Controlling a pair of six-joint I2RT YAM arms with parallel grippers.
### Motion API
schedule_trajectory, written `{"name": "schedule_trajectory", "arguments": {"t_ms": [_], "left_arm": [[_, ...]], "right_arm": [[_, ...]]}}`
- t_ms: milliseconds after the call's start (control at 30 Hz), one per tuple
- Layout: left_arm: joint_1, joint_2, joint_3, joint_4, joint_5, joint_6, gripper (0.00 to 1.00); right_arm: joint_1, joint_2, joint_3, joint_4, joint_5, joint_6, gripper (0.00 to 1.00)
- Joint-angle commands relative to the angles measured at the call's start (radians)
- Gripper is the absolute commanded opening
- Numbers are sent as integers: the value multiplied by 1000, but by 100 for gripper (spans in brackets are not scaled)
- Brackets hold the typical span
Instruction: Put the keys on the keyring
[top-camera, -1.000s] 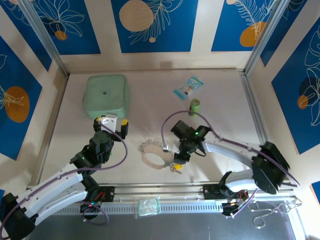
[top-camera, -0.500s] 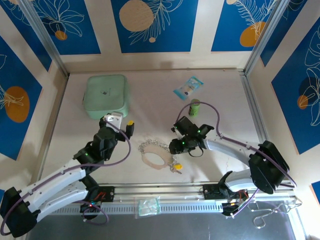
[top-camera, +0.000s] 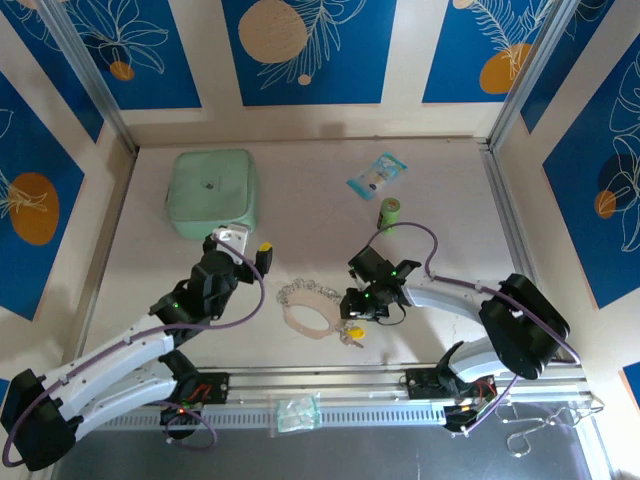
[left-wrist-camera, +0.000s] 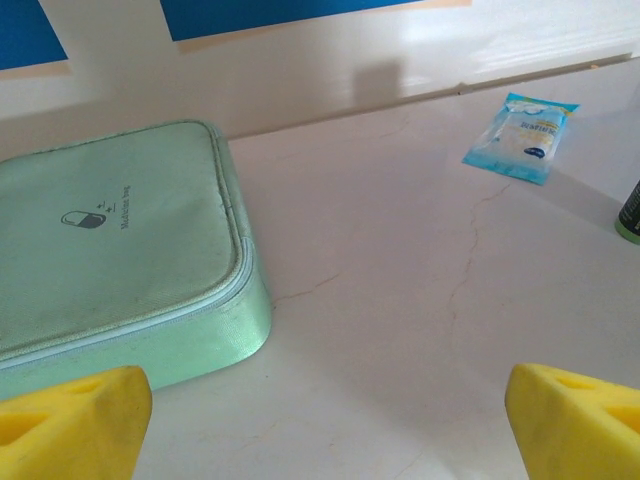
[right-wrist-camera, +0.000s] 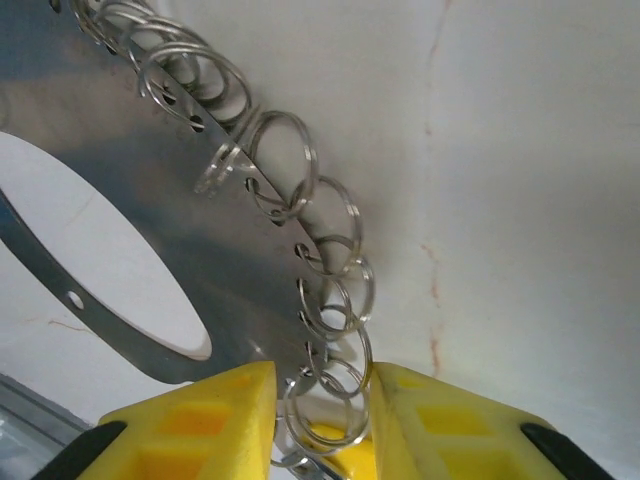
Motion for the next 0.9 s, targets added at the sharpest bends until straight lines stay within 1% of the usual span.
{"name": "schedule_trajectory", "arguments": {"t_ms": [0,233,300,367,500,600,667,800,833,867], "left_arm": [[10,-13,27,-6,5,-15,91],[8,-17,24,-13,-1,-13,91],[10,-20,23,-15,-3,-12,91],[10,-22,22,-17,-4,-11,91],[10,-31,21,-34,-4,-16,91],[10,-41,19,-52,-4,-21,91],[10,-46,23,-69,-1,-24,91],[10,-55,29,-109,3,-29,91],[11,-60,29,-120,4,-30,91],[10,-63,29,-129,0,-35,91]], "right_arm": [[-2,25,-7,28,-43,19,27],[-18,30,25,7,-19,-23,7],[-29,32,51,-7,-10,-61,3],[-42,49,102,-33,5,-129,1],[-66,129,221,-84,15,-295,0],[-97,221,319,-107,-34,-395,0],[-109,288,384,-119,-53,-437,0],[-114,365,462,-124,-55,-470,1],[-118,379,475,-128,-50,-472,3],[-122,389,482,-131,-47,-473,8]]}}
